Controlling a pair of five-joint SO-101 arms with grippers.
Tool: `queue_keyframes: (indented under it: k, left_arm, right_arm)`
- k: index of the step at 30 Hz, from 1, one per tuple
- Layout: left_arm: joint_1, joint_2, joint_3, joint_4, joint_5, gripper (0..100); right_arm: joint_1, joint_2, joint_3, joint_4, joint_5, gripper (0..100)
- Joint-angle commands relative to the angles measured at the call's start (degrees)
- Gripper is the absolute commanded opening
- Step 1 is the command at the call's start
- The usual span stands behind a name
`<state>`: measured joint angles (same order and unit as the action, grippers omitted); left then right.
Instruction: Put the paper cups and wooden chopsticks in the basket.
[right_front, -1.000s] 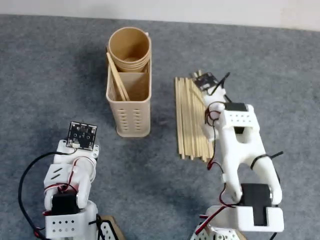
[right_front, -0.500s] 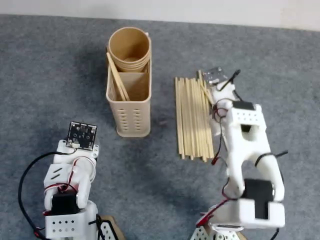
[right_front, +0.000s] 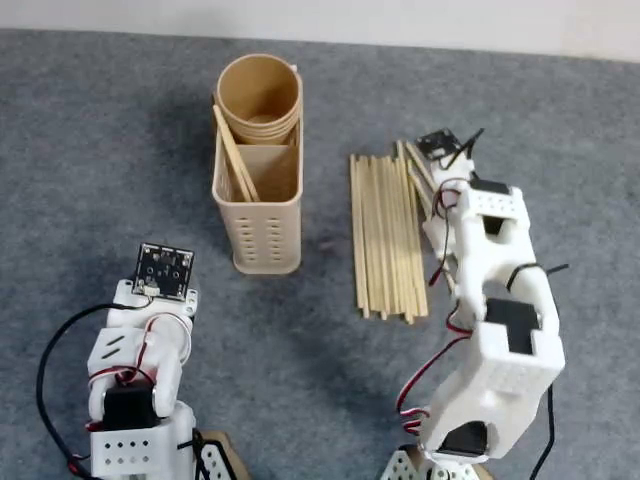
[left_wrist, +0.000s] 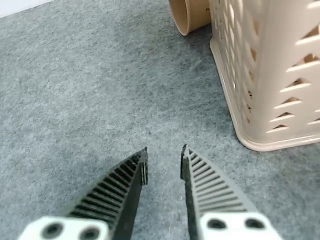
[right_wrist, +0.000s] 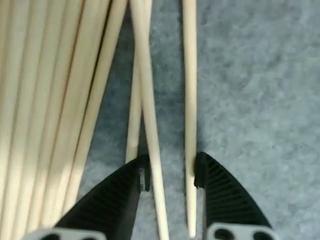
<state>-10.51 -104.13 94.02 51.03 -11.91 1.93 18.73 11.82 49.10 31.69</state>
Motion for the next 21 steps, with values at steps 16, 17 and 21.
queue_keyframes:
  k: [16, 17, 21]
  left_arm:
    - [0.7, -0.4, -0.2, -0.9, 0.2, 13]
    - [0.7, -0.4, -0.2, -0.9, 0.2, 13]
    - [0.7, -0.4, -0.2, -0.9, 0.2, 13]
  right_arm:
    - [2.7, 5.1, -8.7, 4.0, 1.4, 0.5]
    - [2.6, 4.8, -9.0, 5.3, 1.2, 0.5]
    - [2.4, -1.2, -13.2, 9.5, -6.1, 0.5]
